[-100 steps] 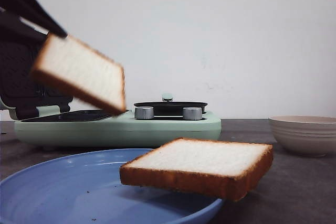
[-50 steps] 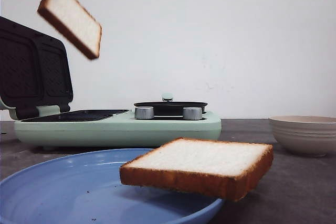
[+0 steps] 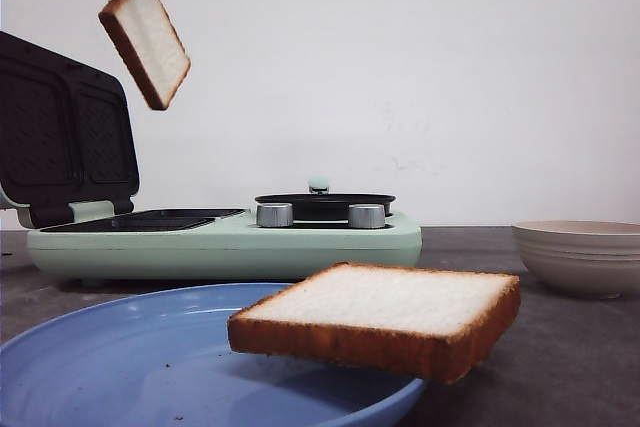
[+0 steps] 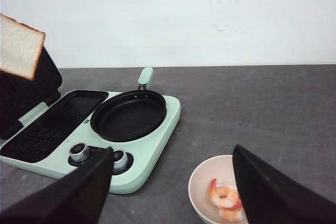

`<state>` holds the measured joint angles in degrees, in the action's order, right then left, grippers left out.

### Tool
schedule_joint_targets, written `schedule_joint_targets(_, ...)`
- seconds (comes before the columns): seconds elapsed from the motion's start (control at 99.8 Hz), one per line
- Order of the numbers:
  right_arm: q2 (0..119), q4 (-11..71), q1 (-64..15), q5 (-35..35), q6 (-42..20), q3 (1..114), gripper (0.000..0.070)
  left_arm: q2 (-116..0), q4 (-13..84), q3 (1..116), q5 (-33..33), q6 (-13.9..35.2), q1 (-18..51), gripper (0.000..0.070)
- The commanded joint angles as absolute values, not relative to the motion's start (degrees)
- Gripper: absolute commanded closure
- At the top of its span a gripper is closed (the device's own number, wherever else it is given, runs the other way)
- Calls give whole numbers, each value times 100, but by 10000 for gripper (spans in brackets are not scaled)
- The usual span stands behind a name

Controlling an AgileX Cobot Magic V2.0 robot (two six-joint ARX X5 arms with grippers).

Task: Make breakfast with bread and shrimp
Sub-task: 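Carry the bread slice over the sandwich maker and lower it in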

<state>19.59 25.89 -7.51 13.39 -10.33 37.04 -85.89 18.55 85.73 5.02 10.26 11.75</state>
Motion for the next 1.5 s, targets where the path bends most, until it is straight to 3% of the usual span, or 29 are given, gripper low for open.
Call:
schedule_joint_targets(0.0, 1977, 2539, -779, 1323, -1022, 3782, 255, -8879, 2008, 8899, 117, 593, 1304, 690)
schedule_joint_targets(0.371, 2115, 2591, -779, 1326, -1026, 3782, 255, -9981, 2464, 9430, -1450, -375, 1962, 690)
schedule_joint_targets(0.671, 2128, 2764, -779, 1326, -1024, 3782, 255, -10510, 2421, 9585, -2112, -967, 2038, 690)
schedule_joint_targets(0.901, 2128, 2777, -779, 1326, -1022, 3782, 255, -10796, 2467, 9981, -2250, -1197, 2080, 690)
schedule_joint_targets(1.082, 2154, 2775, -779, 1302, -1020, 3782, 255, -10857, 2471, 10075, -2596, -1741, 2182, 690)
schedule_joint_targets(1.492, 2340, 2770, -779, 1304, -1002, 3782, 255, -10984, 2477, 10075, -2720, -2150, 2165, 690)
